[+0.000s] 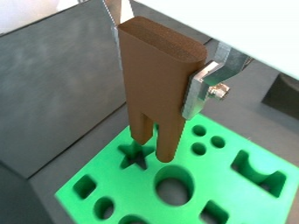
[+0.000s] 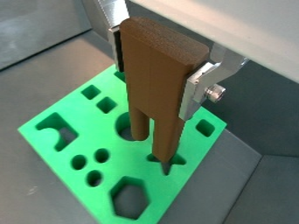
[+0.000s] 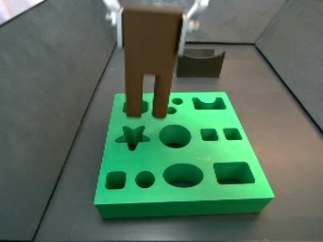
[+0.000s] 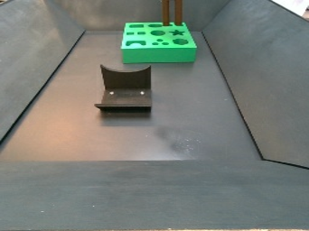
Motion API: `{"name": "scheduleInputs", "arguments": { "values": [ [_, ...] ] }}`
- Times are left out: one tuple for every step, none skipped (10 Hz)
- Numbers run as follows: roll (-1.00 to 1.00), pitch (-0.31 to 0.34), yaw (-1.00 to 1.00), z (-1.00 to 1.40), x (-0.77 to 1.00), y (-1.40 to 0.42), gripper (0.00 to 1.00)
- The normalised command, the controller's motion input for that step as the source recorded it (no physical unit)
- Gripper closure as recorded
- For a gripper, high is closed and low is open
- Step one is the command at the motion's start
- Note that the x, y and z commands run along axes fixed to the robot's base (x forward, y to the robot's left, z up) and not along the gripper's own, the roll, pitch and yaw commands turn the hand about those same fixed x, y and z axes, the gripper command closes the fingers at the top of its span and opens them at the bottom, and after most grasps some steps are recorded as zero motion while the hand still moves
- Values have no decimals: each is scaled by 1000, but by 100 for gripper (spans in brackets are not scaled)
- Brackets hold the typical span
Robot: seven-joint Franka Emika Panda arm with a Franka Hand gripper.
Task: Pick up the square-circle object. Move up. Rotate the square-circle object. Move to above the board. Insert the square-circle object.
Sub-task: Insert the square-circle object.
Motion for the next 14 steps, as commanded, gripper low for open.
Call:
{"name": "scheduleInputs", "arguments": {
  "values": [
    [440, -70, 14, 0, -123, -803, 100],
    [403, -86, 29, -20, -189, -831, 100],
    [374, -79, 40, -106, -177, -846, 100],
    [326, -43, 43, -249, -129, -869, 100],
    [277, 0, 51, -383, -37, -883, 100],
    [253, 0, 46, -540, 0, -886, 100],
    [164, 0, 126, -377, 37, -823, 100],
    [0, -79, 171, 0, 0, -669, 100],
    [-220, -40, 91, 151, 0, -560, 100],
    [-239, -50, 120, 91, 0, -583, 100],
    [-84, -39, 171, -11, 0, -617, 100],
    [-7, 0, 177, -237, 0, -386, 100],
    [-17, 0, 189, -291, 0, -17, 100],
    [-79, 0, 160, -166, 0, 54, 100]
  ]
}}
